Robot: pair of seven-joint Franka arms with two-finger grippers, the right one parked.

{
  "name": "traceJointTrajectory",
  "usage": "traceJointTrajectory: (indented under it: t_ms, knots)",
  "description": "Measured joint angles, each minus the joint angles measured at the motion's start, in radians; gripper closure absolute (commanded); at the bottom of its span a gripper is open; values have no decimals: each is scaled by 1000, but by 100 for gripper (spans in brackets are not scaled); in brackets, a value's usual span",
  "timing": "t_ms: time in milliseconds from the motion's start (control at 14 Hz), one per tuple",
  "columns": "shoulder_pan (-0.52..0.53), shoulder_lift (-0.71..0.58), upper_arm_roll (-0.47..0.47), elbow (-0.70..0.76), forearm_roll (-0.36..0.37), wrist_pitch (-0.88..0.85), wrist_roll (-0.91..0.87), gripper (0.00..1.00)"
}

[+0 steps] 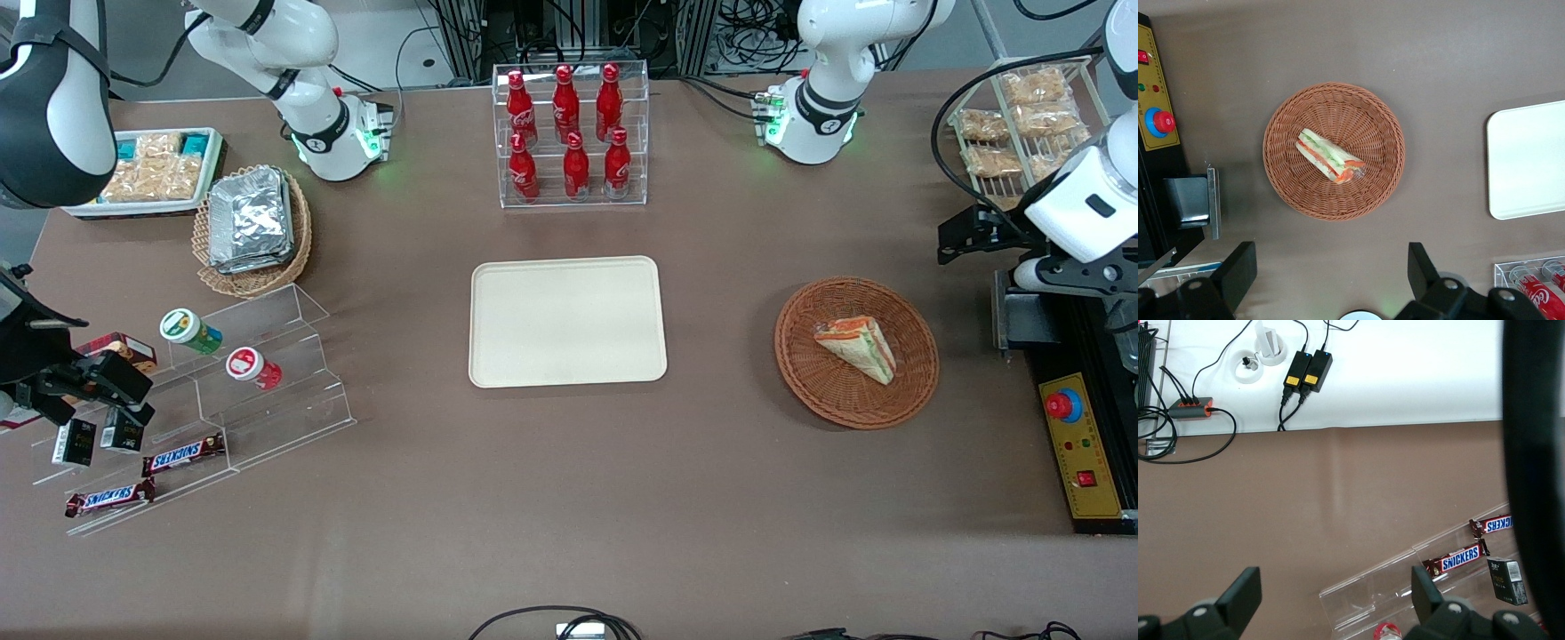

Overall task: Place sandwich from basket to tray
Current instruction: 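Move the open left gripper over the wrapped sandwich in the basket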

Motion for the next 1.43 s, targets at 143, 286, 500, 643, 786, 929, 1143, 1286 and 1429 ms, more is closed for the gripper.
traceJointTrajectory:
  t_ms: [143,286,500,643,786,929,1143,1286,1429]
  knots:
    - [0,0,0,-2,3,0,1,0]
    - [0,0,0,-4,5,0,1,0]
    - [0,8,3,-9,38,1,1,0]
    - [0,25,3,-27,61,10,1,0]
    - [1,39,6,-78,65,56,-39,0]
    - [1,40,7,-168,66,137,-119,0]
    - [1,35,7,-308,66,286,-262,0]
    - [1,32,7,-397,67,402,-352,0]
    - [1,29,7,-492,68,513,-428,0]
